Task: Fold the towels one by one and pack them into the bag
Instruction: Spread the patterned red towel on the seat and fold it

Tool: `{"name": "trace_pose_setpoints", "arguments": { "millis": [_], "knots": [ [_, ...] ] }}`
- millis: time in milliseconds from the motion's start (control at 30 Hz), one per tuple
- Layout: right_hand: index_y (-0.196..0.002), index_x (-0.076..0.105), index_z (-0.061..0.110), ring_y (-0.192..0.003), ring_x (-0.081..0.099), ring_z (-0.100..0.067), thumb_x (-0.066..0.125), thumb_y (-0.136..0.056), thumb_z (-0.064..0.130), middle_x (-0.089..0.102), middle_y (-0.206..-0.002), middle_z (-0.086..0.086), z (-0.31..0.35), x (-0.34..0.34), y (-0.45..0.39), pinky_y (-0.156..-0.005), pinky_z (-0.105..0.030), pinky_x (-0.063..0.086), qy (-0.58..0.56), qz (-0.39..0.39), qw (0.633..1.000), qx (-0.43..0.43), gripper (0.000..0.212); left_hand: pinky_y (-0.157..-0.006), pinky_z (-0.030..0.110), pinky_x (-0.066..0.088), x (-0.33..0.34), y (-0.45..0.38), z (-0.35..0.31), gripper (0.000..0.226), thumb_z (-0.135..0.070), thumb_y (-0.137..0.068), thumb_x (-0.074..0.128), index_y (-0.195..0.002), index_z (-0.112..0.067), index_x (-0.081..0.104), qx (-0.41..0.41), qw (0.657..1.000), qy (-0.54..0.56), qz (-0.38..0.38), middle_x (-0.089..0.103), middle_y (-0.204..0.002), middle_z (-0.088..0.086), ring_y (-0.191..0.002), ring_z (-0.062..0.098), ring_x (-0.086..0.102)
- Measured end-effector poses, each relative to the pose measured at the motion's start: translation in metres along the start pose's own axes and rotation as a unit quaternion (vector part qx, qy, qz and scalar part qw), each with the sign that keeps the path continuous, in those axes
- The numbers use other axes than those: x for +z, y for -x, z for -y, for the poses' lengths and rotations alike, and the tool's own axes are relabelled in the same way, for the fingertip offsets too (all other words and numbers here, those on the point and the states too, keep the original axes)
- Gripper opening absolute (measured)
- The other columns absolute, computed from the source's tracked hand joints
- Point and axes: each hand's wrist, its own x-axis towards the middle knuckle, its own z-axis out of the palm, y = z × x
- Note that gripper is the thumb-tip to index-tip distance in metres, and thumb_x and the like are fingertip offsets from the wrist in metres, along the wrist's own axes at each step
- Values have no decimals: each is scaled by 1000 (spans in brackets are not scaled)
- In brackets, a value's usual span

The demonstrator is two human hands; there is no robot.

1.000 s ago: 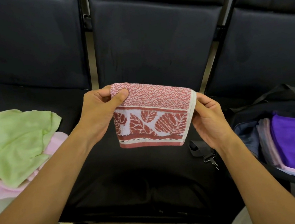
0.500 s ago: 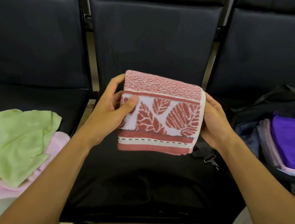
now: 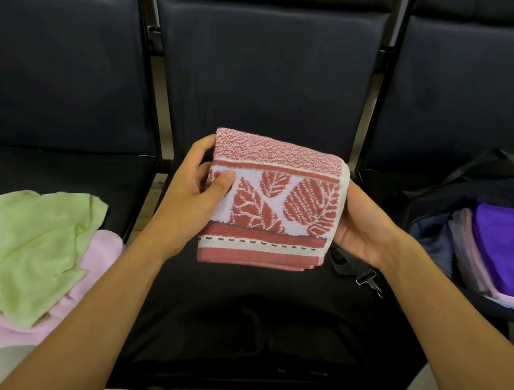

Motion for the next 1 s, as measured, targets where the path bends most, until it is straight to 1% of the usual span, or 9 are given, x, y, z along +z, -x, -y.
{"name": "trace_pose_setpoints", "arguments": {
  "millis": [133,233,300,433,500,600,700,833,1000],
  "knots": [
    [-110,67,17,-90,74,-20,43,-99,52,75,-97,-4,-1,1,-1,-77,-37,62,28,-1,999,21,44,-80,33,60,1,1,2,47,-26,-98,53,-139,-39,35,-11,1000,-6,-1,63,-120,-5,-101,13,68],
    [-107,68,16,-83,75,-18,46,-100,48,76,-91,-3,-2,1,-3,-66,-31,61,22,-37,998,34,40,-81,33,60,2,1,6,46,-28,-99,50,-140,-41,33,-17,1000,-24,-2,62,-121,-7,-101,11,68],
    [-114,67,11,-84,74,-19,43,-104,43,76,-91,-5,-2,-1,-5,-69,-34,62,-1,-56,997,52,41,-80,32,60,3,1,8,46,-28,-100,49,-140,-43,31,-28,999,-25,-12,61,-121,-8,-100,9,68],
    [-115,66,8,-101,71,-27,39,-101,54,74,-106,-11,2,-2,-5,-86,-43,57,-50,-23,996,72,55,-72,25,59,5,-1,9,56,-25,-97,56,-142,-43,27,-59,998,28,-23,60,-120,-9,-96,4,68],
    [-124,63,11,-108,70,-26,45,-101,47,72,-116,-11,2,0,-5,-89,-43,58,-20,-3,998,54,46,-70,21,58,6,-2,8,68,-24,-92,63,-144,-43,23,-67,997,24,-20,58,-117,-15,-95,-1,67],
    [-129,60,13,-108,70,-24,46,-103,33,72,-118,-9,-2,2,-7,-94,-44,56,38,-4,999,23,36,-71,20,58,8,-2,10,83,-21,-88,68,-146,-46,14,-67,998,0,0,55,-118,-19,-100,-1,65],
    [-126,58,18,-100,73,-19,43,-104,36,74,-113,-4,-8,1,-8,-90,-44,58,137,-67,987,-40,32,-71,17,57,11,0,11,86,-17,-90,66,-148,-44,9,-44,999,-8,20,51,-123,-19,-104,-4,62],
    [-125,51,24,-95,72,-13,37,-105,41,69,-112,1,-13,1,-8,-84,-37,61,240,-124,956,-114,29,-80,18,56,19,2,12,83,-18,-92,63,-147,-46,8,-10,1000,2,14,47,-127,-22,-111,-4,58],
    [-123,48,21,-93,70,-9,35,-106,40,65,-110,2,-13,-1,-6,-76,-27,60,269,-139,943,-137,29,-79,23,58,25,1,11,91,-13,-92,61,-148,-51,0,-8,999,38,13,43,-130,-20,-109,1,62]
  ]
}}
